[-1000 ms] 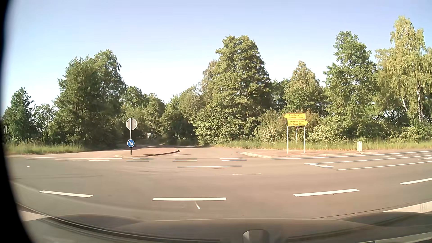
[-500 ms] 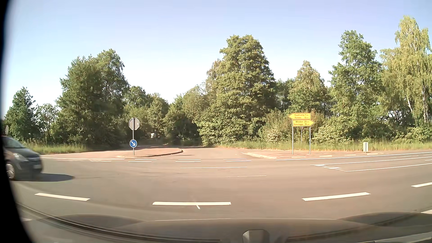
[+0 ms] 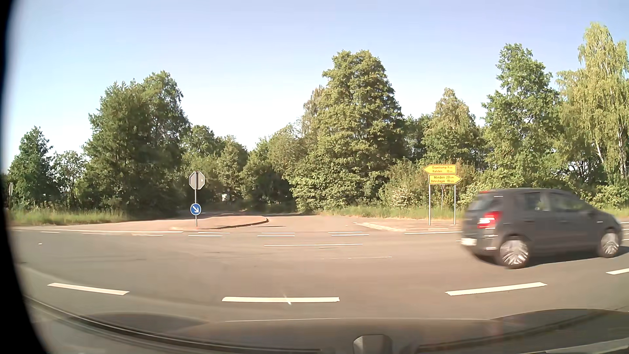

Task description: Follow the waypoints while adhering to traffic rules and regulations

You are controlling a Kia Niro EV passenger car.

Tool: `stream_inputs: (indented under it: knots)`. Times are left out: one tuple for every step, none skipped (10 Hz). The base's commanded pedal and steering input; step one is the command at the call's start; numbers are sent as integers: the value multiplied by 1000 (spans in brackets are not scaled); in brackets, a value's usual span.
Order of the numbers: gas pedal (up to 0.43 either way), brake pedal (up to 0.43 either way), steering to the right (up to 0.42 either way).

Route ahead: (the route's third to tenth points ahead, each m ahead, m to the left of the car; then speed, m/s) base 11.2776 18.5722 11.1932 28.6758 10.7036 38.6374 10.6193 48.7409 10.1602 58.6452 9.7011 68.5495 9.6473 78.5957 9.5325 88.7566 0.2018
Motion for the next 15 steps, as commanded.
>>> stream_inputs:
  knots:
    - [0, 6, -162]
    - [0, 6, -162]
    - [0, 6, -162]
    - [0, 6, -162]
    - [0, 6, -161]
    - [0, 6, -161]
    - [0, 6, -161]
    - [0, 6, -161]
    - [0, 6, -161]
    - [0, 6, -160]
    - [0, 6, -161]
    - [0, 6, -160]
    - [0, 6, -160]
    - [0, 6, -160]
    - [0, 6, -160]
